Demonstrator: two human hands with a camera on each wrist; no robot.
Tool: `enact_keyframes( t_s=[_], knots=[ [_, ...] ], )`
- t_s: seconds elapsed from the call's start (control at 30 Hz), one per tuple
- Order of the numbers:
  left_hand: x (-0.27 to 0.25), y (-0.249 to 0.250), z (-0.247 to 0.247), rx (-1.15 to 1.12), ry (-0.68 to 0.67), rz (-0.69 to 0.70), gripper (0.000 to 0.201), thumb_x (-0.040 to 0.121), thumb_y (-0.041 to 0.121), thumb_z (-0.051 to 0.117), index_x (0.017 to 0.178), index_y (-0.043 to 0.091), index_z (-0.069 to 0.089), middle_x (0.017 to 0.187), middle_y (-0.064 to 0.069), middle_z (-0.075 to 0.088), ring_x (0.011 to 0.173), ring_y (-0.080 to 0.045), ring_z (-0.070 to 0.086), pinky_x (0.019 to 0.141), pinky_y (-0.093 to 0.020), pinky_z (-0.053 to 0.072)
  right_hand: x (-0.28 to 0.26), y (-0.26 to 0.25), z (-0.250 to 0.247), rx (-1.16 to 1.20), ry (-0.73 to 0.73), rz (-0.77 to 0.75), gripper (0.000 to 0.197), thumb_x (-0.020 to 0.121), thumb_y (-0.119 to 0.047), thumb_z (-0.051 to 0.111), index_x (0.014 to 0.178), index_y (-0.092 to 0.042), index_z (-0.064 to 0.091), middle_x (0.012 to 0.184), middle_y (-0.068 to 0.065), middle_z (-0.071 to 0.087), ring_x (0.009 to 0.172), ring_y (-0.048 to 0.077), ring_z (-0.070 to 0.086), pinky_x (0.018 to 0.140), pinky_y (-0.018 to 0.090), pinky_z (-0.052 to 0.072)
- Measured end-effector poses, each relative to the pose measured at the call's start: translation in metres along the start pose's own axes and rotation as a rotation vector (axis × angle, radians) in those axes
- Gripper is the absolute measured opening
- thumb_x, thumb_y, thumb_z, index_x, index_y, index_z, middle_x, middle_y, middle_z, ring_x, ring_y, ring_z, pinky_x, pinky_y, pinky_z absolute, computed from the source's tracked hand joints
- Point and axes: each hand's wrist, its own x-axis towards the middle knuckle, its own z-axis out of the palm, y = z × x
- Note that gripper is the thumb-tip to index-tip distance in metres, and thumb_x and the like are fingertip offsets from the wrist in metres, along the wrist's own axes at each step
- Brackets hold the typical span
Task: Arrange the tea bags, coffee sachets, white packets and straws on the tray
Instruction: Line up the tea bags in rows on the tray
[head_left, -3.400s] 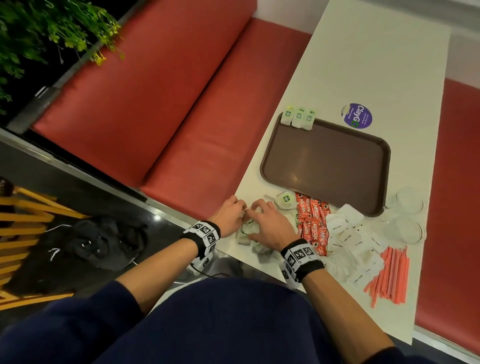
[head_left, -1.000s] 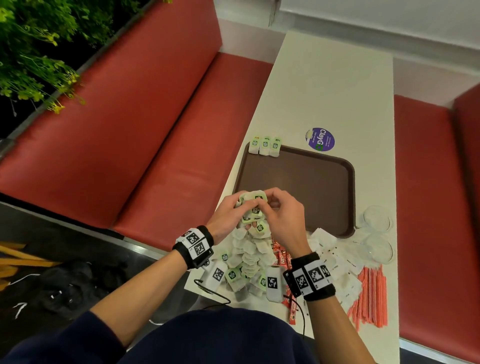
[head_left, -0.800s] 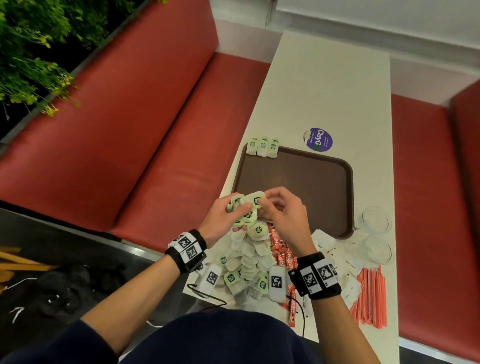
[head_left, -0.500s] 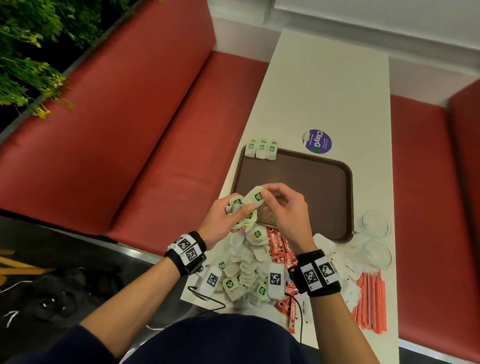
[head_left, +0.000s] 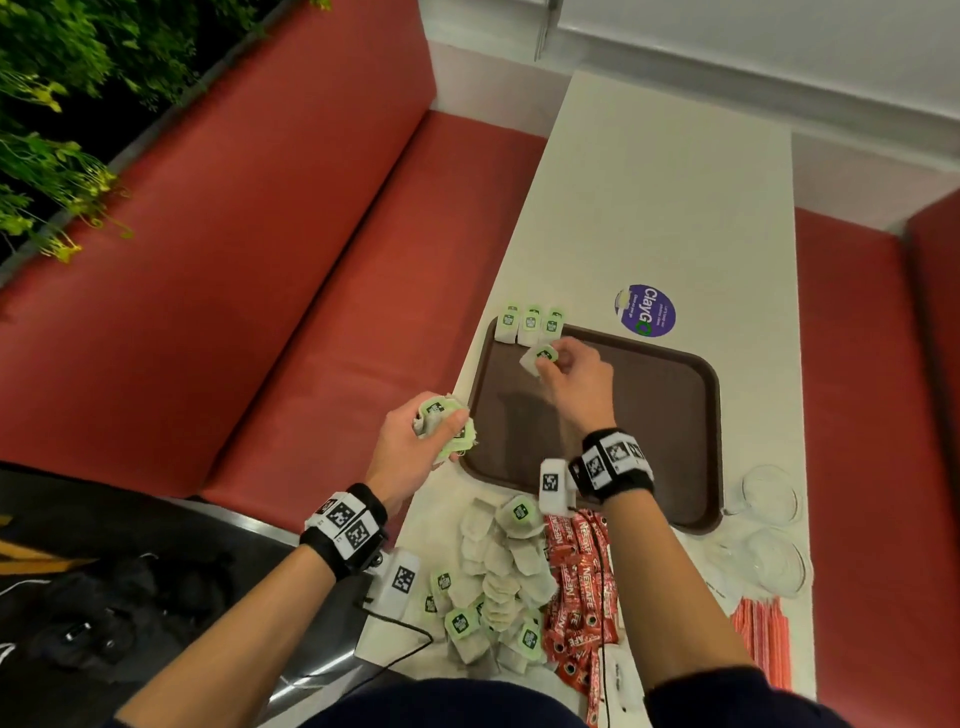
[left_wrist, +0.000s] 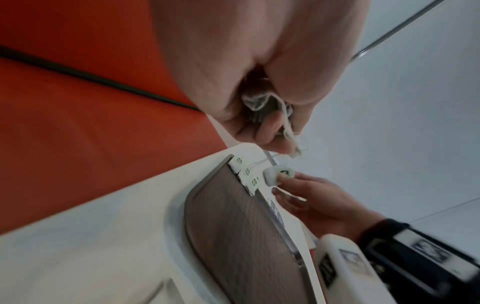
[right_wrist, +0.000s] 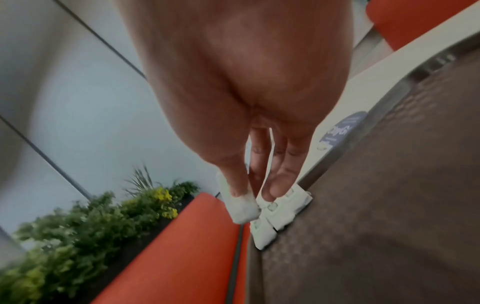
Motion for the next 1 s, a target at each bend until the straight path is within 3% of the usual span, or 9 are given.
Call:
enact_keyframes(
  t_s=[0.07, 0.17, 0.23, 0.4, 0.53, 0.67, 0.87, 1.0],
  knots=[
    [0.004, 0.0, -0.007, 0.014, 0.011, -0.013, 0.012, 0.1, 0.023, 0.078, 0.104, 0.013, 0.075, 0.086, -0.009, 0.075, 0.074, -0.02, 0.073, 0.065, -0.039, 0.061, 0.029, 0.004, 0.02, -0.058, -0.057, 0.02, 0.024, 0.1, -0.025, 0.075, 0.122, -0.016, 0.074, 0.102, 0.004, 0.077, 0.103, 0.026, 0.072, 0.097, 0.03, 0.052],
    [0.01, 0.003, -0.016, 0.011, 0.018, -0.012, 0.01, 0.1, 0.023, 0.078, 0.103, 0.013, 0.075, 0.088, -0.013, 0.075, 0.079, -0.021, 0.073, 0.068, -0.042, 0.062, 0.064, 0.002, 0.048, -0.073, -0.121, 0.023, 0.026, 0.1, -0.02, 0.075, 0.125, -0.013, 0.071, 0.097, 0.006, 0.071, 0.109, 0.031, 0.066, 0.094, 0.033, 0.05],
    [0.014, 0.005, -0.019, 0.024, 0.022, 0.003, 0.013, 0.1, 0.023, 0.078, 0.103, 0.011, 0.075, 0.092, -0.019, 0.075, 0.079, -0.024, 0.074, 0.068, -0.045, 0.063, 0.082, 0.001, 0.062, -0.116, -0.165, 0.018, 0.028, 0.099, -0.017, 0.076, 0.126, -0.012, 0.07, 0.1, 0.01, 0.073, 0.108, 0.031, 0.066, 0.088, 0.03, 0.045],
    [0.023, 0.01, -0.022, 0.04, 0.027, 0.024, 0.014, 0.1, 0.024, 0.078, 0.104, 0.01, 0.075, 0.094, -0.021, 0.075, 0.079, -0.027, 0.075, 0.065, -0.042, 0.062, 0.106, 0.005, 0.081, -0.176, -0.17, 0.069, 0.028, 0.1, -0.016, 0.074, 0.127, -0.014, 0.071, 0.112, 0.012, 0.071, 0.103, 0.023, 0.05, 0.096, 0.035, 0.046],
    [0.025, 0.014, -0.019, 0.027, 0.003, 0.017, 0.014, 0.1, 0.021, 0.077, 0.106, 0.008, 0.075, 0.091, -0.015, 0.075, 0.08, -0.021, 0.075, 0.064, -0.037, 0.063, 0.109, 0.005, 0.085, -0.194, -0.107, 0.086, 0.024, 0.099, -0.013, 0.075, 0.123, -0.013, 0.072, 0.112, 0.012, 0.073, 0.1, 0.026, 0.064, 0.092, 0.037, 0.054],
    [0.024, 0.016, -0.015, 0.016, -0.016, 0.001, 0.016, 0.1, 0.022, 0.077, 0.105, 0.007, 0.075, 0.085, -0.005, 0.074, 0.078, -0.019, 0.074, 0.065, -0.039, 0.062, 0.107, 0.004, 0.088, -0.214, -0.079, 0.082, 0.021, 0.099, -0.014, 0.075, 0.119, -0.013, 0.07, 0.11, 0.011, 0.071, 0.104, 0.03, 0.066, 0.095, 0.045, 0.057],
    [0.022, 0.02, -0.013, 0.023, -0.032, 0.001, 0.016, 0.099, 0.022, 0.079, 0.101, 0.008, 0.074, 0.082, -0.006, 0.074, 0.074, -0.021, 0.073, 0.068, -0.044, 0.06, 0.094, -0.005, 0.078, -0.126, 0.041, 0.017, 0.024, 0.099, -0.016, 0.075, 0.12, -0.014, 0.063, 0.115, 0.006, 0.062, 0.099, 0.021, 0.054, 0.086, 0.034, 0.044],
    [0.021, 0.021, -0.013, 0.041, -0.042, -0.001, 0.018, 0.097, 0.024, 0.081, 0.099, 0.008, 0.073, 0.082, -0.01, 0.074, 0.072, -0.025, 0.073, 0.066, -0.045, 0.059, 0.053, -0.029, 0.056, 0.035, 0.112, -0.04, 0.014, 0.103, -0.032, 0.069, 0.107, -0.02, 0.069, 0.104, -0.007, 0.072, 0.084, 0.008, 0.066, 0.085, 0.032, 0.052]
  ],
)
